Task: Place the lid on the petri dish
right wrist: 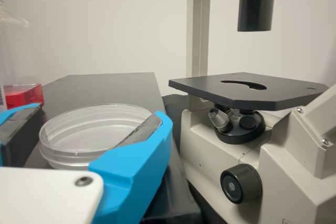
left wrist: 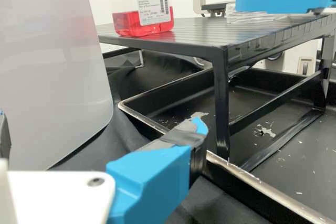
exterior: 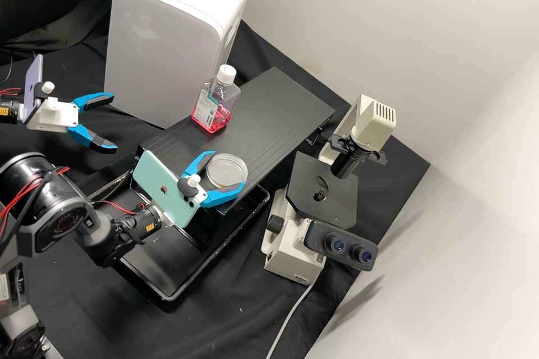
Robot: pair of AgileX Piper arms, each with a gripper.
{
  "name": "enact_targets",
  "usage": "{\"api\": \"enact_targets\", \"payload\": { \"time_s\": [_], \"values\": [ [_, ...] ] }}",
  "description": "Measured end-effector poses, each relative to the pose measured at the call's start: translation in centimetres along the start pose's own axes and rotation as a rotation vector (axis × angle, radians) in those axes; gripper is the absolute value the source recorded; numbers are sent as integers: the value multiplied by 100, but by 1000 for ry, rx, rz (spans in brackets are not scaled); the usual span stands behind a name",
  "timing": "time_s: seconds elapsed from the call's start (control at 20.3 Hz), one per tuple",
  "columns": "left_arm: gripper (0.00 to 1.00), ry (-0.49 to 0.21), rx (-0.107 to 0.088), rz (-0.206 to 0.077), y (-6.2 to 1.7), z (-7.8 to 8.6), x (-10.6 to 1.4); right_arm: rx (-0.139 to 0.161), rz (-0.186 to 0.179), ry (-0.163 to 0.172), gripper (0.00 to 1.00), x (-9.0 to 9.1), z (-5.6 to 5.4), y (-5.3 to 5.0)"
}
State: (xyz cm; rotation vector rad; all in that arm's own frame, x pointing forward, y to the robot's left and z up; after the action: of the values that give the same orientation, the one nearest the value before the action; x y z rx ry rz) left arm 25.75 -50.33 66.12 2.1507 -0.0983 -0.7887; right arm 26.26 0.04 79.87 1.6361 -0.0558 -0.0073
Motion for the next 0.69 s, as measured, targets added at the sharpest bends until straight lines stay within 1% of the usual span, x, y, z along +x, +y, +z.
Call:
{"api": "enact_targets", "payload": {
  "time_s": [0.1, 0.15, 0.44, 0.59, 0.69],
  "values": [
    [100, 0, 0, 0, 0, 0, 0, 0, -5, 9, 100, 11, -23, -14],
    [100, 0, 0, 0, 0, 0, 0, 0, -10, 4, 100, 11, -19, -19],
    [100, 0, 0, 0, 0, 0, 0, -2, -15, 8, 100, 10, -31, -32],
    [100, 1, -1, -6, -12, 0, -13, -5, -20, 13, 100, 10, -34, -36],
    [100, 2, -2, -12, -18, 5, -55, -5, -21, 14, 100, 10, -36, -37]
  ]
}}
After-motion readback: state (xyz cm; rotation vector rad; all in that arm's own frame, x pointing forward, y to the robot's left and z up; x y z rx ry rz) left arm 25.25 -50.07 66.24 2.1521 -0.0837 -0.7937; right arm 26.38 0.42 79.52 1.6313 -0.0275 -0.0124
